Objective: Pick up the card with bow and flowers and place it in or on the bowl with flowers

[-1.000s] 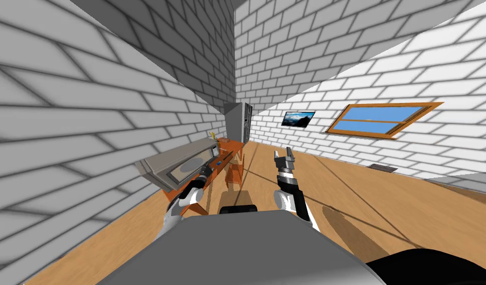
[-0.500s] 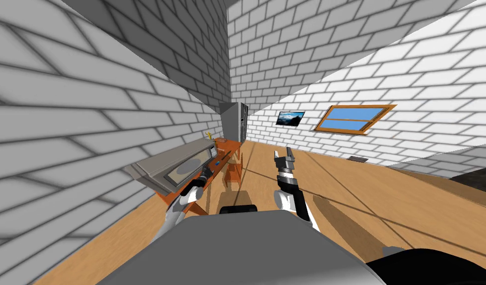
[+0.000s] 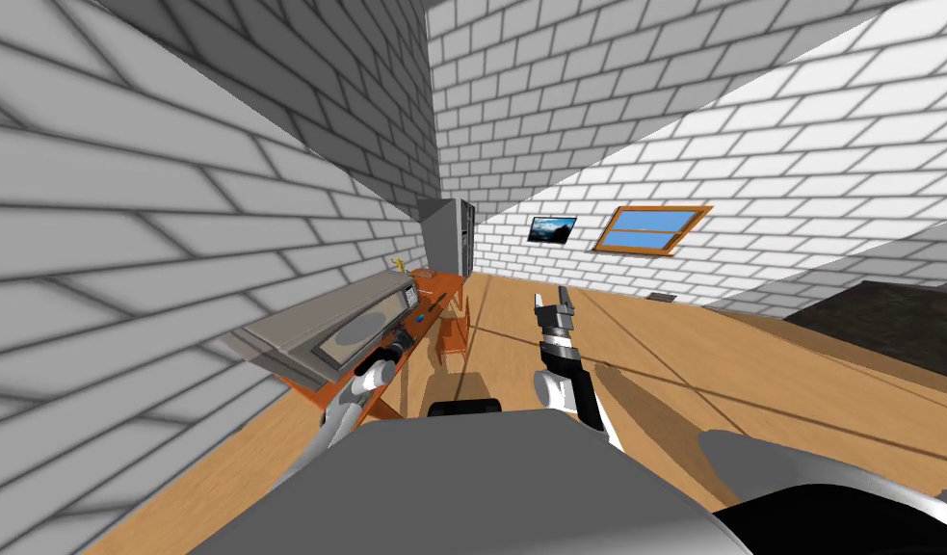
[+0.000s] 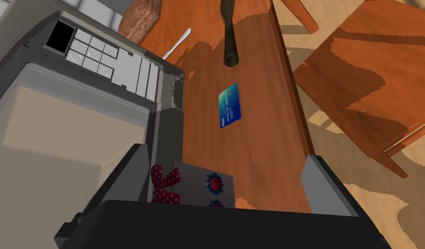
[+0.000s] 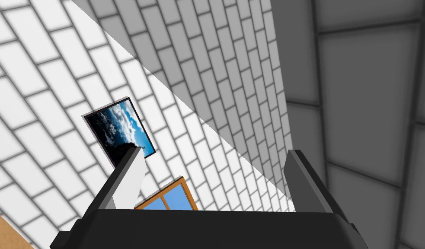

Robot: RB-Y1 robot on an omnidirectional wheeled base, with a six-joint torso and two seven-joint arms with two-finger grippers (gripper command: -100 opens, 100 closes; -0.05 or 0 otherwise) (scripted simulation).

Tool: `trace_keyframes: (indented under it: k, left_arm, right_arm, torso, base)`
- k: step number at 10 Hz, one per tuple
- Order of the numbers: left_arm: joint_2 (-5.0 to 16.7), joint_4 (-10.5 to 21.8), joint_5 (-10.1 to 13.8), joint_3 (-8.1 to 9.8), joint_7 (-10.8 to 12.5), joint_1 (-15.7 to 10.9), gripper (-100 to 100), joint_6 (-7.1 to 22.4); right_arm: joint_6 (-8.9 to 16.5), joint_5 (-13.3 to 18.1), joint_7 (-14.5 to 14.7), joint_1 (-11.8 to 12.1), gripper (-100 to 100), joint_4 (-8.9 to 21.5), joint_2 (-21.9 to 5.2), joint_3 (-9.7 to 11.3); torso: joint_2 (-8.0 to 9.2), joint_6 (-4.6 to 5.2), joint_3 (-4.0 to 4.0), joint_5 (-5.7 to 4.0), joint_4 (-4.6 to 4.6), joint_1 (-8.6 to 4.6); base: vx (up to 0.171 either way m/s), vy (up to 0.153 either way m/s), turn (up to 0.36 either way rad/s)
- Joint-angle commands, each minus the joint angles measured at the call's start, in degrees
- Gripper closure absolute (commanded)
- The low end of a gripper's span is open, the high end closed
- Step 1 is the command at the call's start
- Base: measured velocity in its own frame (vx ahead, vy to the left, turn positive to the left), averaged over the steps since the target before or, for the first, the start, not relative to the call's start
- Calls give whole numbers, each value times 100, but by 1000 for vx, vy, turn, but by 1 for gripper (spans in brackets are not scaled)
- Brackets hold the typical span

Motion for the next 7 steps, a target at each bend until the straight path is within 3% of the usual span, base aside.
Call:
trace_keyframes:
  k: [1,2,3,5,6,7]
  left_arm:
    - [51,286,108,-10,96,-124,-100,110]
    - [51,377,108,-10,96,-124,-100,110]
    - [147,535,310,-10,259,-328,-100,326]
    - [147,765,310,-10,259,-328,-100,326]
    - [244,997,508,-11,421,-532,-100,536]
    - [244,1147,508,-11,421,-532,-100,536]
  right_arm:
    - [0,0,0,0,0,0,0,0]
    - [0,0,0,1,0,0,0,-1]
    - [0,0,0,2,0,0,0,-1]
    - [0,0,0,1,0,0,0,-1]
    - [0,0,0,2,0,0,0,-1]
    - [0,0,0,0,0,0,0,0]
  torso:
    - [0,0,0,0,0,0]
    - [-2,-5,-1,1,-1,-3]
    - [-10,-7,-5,-2,-2,-14]
    - [-4,-6,-2,0,-1,-6]
    - [-14,-6,-7,-2,-3,-14]
    - [-15,1,-8,-2,-3,-8]
  base:
    - [-63,71,-125]
    - [-34,32,24]
    - [-59,49,-218]
    - [-46,50,-69]
    - [-32,53,-268]
    - [-43,67,-137]
